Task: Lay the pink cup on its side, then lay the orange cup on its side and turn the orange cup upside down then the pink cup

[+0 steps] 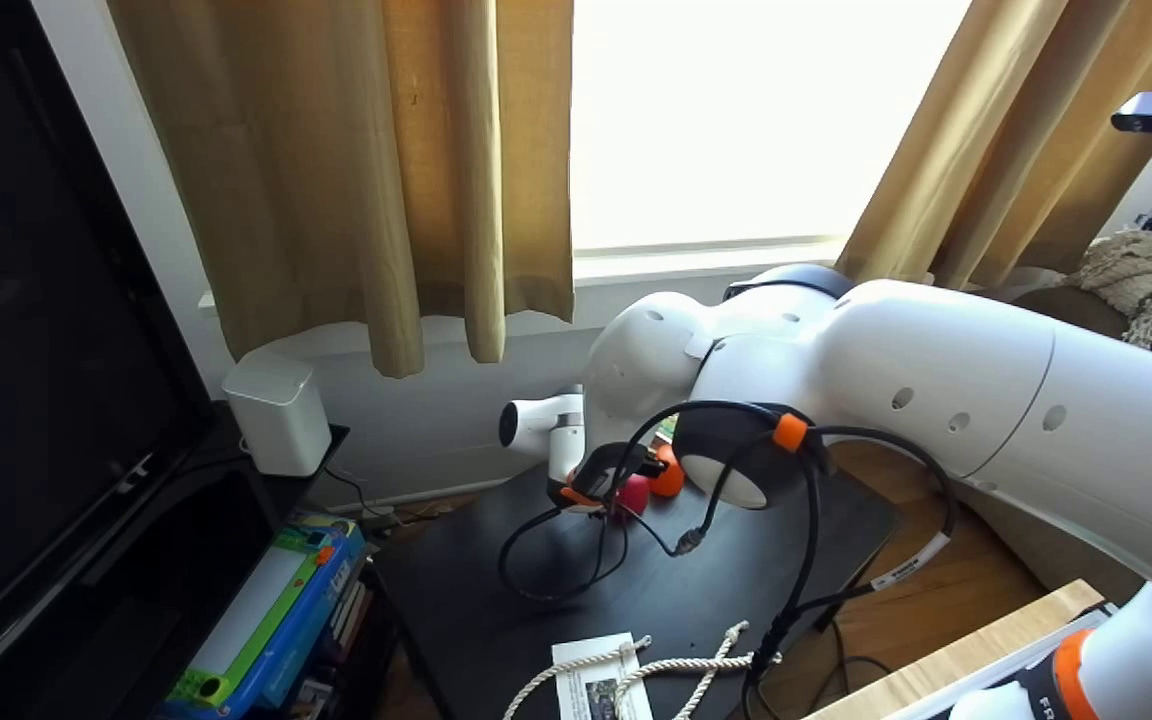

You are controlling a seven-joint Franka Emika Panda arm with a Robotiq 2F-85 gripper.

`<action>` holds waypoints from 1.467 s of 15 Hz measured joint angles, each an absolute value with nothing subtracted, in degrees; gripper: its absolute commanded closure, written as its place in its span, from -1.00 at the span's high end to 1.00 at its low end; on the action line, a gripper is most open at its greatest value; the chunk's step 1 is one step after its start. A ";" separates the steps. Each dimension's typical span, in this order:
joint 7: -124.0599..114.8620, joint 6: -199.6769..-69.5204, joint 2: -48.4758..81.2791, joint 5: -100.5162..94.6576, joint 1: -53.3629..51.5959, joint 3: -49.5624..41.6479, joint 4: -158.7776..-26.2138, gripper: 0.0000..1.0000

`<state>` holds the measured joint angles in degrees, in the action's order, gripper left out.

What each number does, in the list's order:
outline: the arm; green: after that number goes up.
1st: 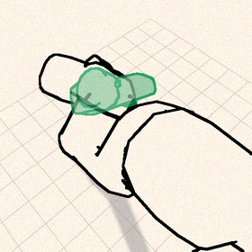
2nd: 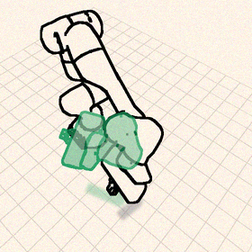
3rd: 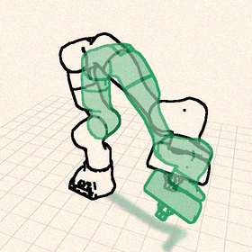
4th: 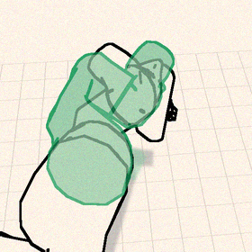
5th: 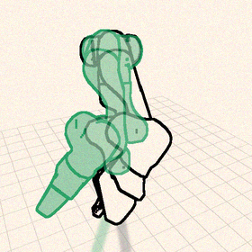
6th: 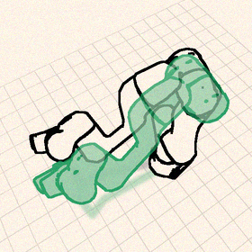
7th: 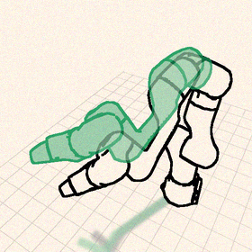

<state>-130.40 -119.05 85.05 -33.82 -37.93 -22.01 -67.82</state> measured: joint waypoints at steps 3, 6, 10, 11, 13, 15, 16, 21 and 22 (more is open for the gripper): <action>-130.25 -118.62 85.03 -34.88 -37.37 -20.97 -67.50 1.00; -126.32 -121.32 84.24 -34.42 -35.93 -19.92 -67.54 1.00; -118.61 -128.89 79.75 -34.42 -32.33 -18.16 -71.00 1.00; -116.48 -130.76 78.01 -34.42 -31.45 -17.79 -72.75 1.00; -111.42 -135.33 73.83 -34.48 -29.64 -17.04 -77.36 1.00; -106.00 -140.33 69.17 -34.52 -27.59 -16.22 -82.66 1.00; -103.14 -142.50 66.88 -34.52 -26.47 -15.75 -85.27 1.00; -86.78 -152.01 55.96 -34.42 -20.84 -13.68 -99.06 1.00; -83.41 -153.40 54.06 -34.29 -19.71 -13.16 -101.70 1.00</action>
